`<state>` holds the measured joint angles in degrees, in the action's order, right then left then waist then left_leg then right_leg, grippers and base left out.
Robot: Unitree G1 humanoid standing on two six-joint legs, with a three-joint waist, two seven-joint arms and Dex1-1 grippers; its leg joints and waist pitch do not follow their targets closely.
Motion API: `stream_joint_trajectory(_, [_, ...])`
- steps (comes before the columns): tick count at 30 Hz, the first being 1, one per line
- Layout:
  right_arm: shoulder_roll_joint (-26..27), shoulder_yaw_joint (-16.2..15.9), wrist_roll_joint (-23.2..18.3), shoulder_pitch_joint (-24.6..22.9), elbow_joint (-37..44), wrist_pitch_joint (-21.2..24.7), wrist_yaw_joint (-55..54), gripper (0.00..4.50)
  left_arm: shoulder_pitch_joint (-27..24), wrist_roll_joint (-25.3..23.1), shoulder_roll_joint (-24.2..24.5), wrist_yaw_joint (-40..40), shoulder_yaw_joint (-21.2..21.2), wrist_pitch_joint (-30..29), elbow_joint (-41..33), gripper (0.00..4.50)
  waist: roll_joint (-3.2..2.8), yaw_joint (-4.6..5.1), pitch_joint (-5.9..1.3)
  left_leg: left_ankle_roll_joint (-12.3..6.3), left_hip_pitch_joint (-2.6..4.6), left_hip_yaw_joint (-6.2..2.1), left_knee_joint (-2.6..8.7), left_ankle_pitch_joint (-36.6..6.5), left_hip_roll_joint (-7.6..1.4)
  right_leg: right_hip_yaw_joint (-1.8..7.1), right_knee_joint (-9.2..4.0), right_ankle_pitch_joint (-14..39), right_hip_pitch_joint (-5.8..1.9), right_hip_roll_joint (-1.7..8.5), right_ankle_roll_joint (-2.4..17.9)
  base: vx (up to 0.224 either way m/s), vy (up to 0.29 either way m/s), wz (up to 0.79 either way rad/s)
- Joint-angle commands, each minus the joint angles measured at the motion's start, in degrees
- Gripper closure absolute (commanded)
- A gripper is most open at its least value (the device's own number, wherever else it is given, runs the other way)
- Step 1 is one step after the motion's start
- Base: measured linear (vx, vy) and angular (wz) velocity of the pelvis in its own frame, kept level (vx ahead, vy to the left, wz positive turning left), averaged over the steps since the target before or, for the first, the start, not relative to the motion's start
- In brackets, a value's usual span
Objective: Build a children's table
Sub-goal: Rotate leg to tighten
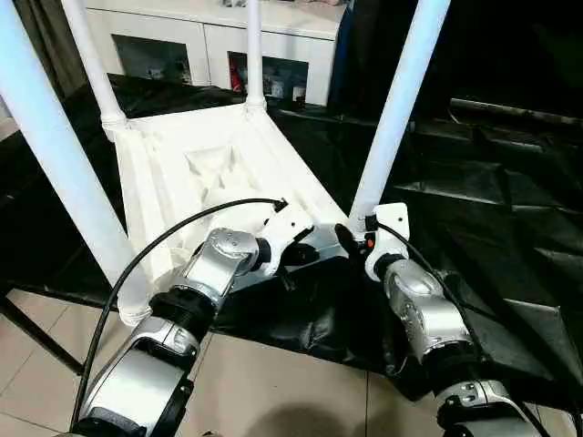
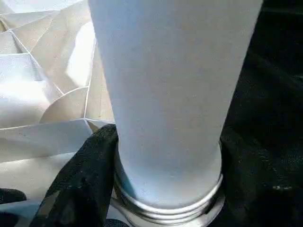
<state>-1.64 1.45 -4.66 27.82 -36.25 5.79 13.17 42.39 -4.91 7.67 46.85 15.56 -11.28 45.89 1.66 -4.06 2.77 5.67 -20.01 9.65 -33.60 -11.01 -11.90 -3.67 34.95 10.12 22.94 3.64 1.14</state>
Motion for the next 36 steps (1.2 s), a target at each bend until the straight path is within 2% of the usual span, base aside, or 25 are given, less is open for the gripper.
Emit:
stream_joint_trajectory(1, [2.24,-3.66,-0.97,1.85,0.64,-1.96,6.96,1.08,0.51,-0.67,-0.82,-1.8,0.46,1.35,1.98,4.5,-0.42,0.13,-3.06,-0.96,0.03,-0.19,4.34,-14.41,-0.85,2.6,-5.68,21.74,-2.44,4.11,7.48,0.0,0.0,0.0])
stream_joint_trajectory(3, [0.5,-4.27,-1.63,1.94,1.91,-1.27,10.64,1.02,-0.1,-0.66,0.79,0.05,0.42,2.63,1.03,4.5,-0.31,0.22,-3.09,-1.38,-0.15,-0.18,4.29,-13.72,-0.84,2.59,-5.63,21.59,-2.56,4.12,7.47,0.0,0.0,0.0])
stream_joint_trajectory(4, [0.4,-4.31,-1.68,1.94,1.98,-1.22,10.85,0.72,-0.14,-0.65,0.87,0.15,0.41,2.69,0.96,4.5,-0.27,0.21,-3.14,-1.56,-0.17,-0.19,4.25,-13.64,-0.82,2.57,-5.61,21.53,-2.68,4.11,7.52,0.0,0.0,0.0])
stream_joint_trajectory(6, [-2.78,-5.78,-2.46,1.36,4.93,0.43,16.77,0.72,-1.17,-0.04,3.09,3.67,0.42,4.09,-0.97,4.5,-0.16,0.29,-3.13,-1.88,-0.21,-0.23,4.3,-12.87,-0.97,2.57,-5.48,20.57,-2.65,4.14,7.88,0.0,0.0,0.0])
stream_joint_trajectory(8, [-6.16,-7.38,-3.59,0.17,8.3,2.32,23.58,0.72,-2.07,0.55,5.15,6.83,0.45,3.55,-2.77,4.5,0.08,0.44,-3.18,-2.93,-0.72,-0.2,4.18,-11.24,-1.03,2.61,-5.04,17.89,-3.14,4.16,8.42,0.0,0.0,0.0])
stream_joint_trajectory(10, [-10.97,-9.46,-4.61,-1.66,12.37,3.9,32.24,0.72,-3.27,1.79,8.18,11.85,0.36,4.26,-5.05,4.5,0.02,0.31,-3.31,-3.36,-0.59,-0.19,4.02,-9.92,-1.16,2.64,-4.88,16.04,-3.27,4.15,8.93,0.0,0.0,0.0])
stream_joint_trajectory(11, [-13.21,-10.25,-4.82,-2.39,13.69,4.26,35.85,0.72,-4.21,2.66,9.95,15.43,0.6,5.48,-6.65,4.5,0.55,0.23,-3.36,-4.02,-0.7,-0.04,3.9,-8.63,-1.22,2.72,-4.46,13.56,-3.27,4.18,9.59,0.0,0.0,0.0])
stream_joint_trajectory(12, [-14.2,-10.45,-4.77,-2.67,14.07,4.34,37.63,0.72,-4.78,3.14,10.93,17.58,0.87,6.56,-7.55,4.5,0.38,0.16,-3.34,-4.31,-0.71,-0.1,3.91,-8.33,-1.23,2.72,-4.38,13.01,-3.22,4.28,9.89,0.0,0.0,0.0])
stream_joint_trajectory(13, [-14.9,-10.56,-4.8,-2.81,14.2,4.42,39.0,0.72,-5.4,3.9,11.71,19.69,1.01,6.58,-8.7,4.5,0.56,0.28,-3.42,-4.69,-0.86,-0.07,3.87,-7.78,-1.27,2.71,-4.2,12.03,-3.33,4.32,10.26,0.0,0.0,0.0])
stream_joint_trajectory(16, [-17.39,-11.49,-4.86,-2.86,14.3,5.0,43.21,0.72,-7.76,6.42,14.66,25.61,1.38,3.4,-14.05,4.5,-0.01,0.28,-3.46,-4.46,-0.28,0.06,3.86,-6.72,-1.56,2.74,-3.72,8.46,-2.84,4.15,12.6,0.0,0.0,0.0])
stream_joint_trajectory(18, [-18.43,-12.22,-5.03,-2.75,14.42,5.46,45.05,0.72,-8.64,6.98,15.75,27.2,1.55,2.54,-15.93,4.5,-0.15,0.13,-3.54,-4.26,0.08,0.14,3.81,-6.75,-1.7,2.78,-3.28,5.77,-2.77,4.09,14.0,0.0,0.0,0.0])
stream_joint_trajectory(19, [-18.77,-12.41,-5.21,-2.71,14.68,5.85,45.59,0.72,-9.07,7.21,16.22,28.08,1.73,2.26,-16.67,4.5,-0.17,-0.1,-3.54,-4.38,0.03,0.27,3.74,-5.9,-1.65,2.79,-2.98,3.04,-2.9,3.97,14.93,0.0,0.0,0.0])
stream_joint_trajectory(21, [-19.05,-12.71,-5.38,-2.56,14.79,6.4,46.34,0.72,-9.74,7.56,16.71,29.16,1.97,1.82,-17.54,4.5,-0.05,-0.33,-3.47,-4.36,0.05,0.34,3.74,-5.81,-1.63,2.77,-2.98,2.6,-2.87,3.96,14.95,0.0,0.0,0.0])
stream_joint_trajectory(23, [-19.36,-13.37,-4.98,-2.55,14.83,6.47,47.37,0.72,-10.45,7.65,16.9,29.36,2.11,1.8,-17.99,4.5,0.66,-0.65,-3.39,-4.08,0.0,0.43,3.76,-6.62,-1.59,2.83,-3.1,4.4,-3.05,4.15,14.43,0.0,0.0,0.0])
stream_joint_trajectory(27, [-18.95,-13.73,-4.5,-2.38,14.16,6.17,47.72,1.07,-10.84,7.28,16.74,28.32,1.87,1.61,-18.12,4.5,0.61,-0.81,-3.17,-3.04,0.04,0.39,3.85,-8.13,-1.46,2.92,-3.56,8.93,-2.96,4.26,12.7,0.0,0.0,0.0])
stream_joint_trajectory(28, [-18.92,-13.81,-4.49,-2.27,14.02,6.24,47.87,1.22,-10.86,7.05,16.77,27.98,1.81,1.52,-18.28,4.5,1.19,-0.81,-3.2,-2.9,0.01,0.4,3.86,-8.14,-1.46,2.91,-3.67,9.94,-3.0,4.29,12.13,0.0,0.0,0.0])
stream_joint_trajectory(30, [-18.94,-14.11,-4.12,-2.05,13.59,5.94,48.0,1.32,-10.96,6.95,16.88,27.77,1.75,1.17,-18.75,4.5,0.88,-0.89,-3.2,-2.73,0.04,0.3,3.89,-7.74,-1.48,2.94,-3.59,10.55,-2.9,4.31,11.69,0.0,0.0,0.0])
stream_joint_trajectory(33, [-18.88,-14.14,-4.08,-1.85,13.27,5.8,47.92,1.64,-11.04,7.09,17.0,27.66,1.65,0.8,-19.21,4.5,0.93,-0.82,-3.24,-2.67,0.02,0.28,3.86,-7.38,-1.47,2.91,-3.48,9.51,-2.9,4.18,11.77,0.0,0.0,0.0])
stream_joint_trajectory(36, [-18.81,-13.98,-4.18,-1.78,13.1,5.8,47.97,1.73,-11.01,6.99,17.03,27.39,1.6,0.69,-19.25,4.5,1.04,-0.87,-3.32,-3.06,0.01,0.32,3.77,-6.48,-1.41,2.89,-3.28,7.86,-2.94,4.17,12.19,0.0,0.0,0.0])
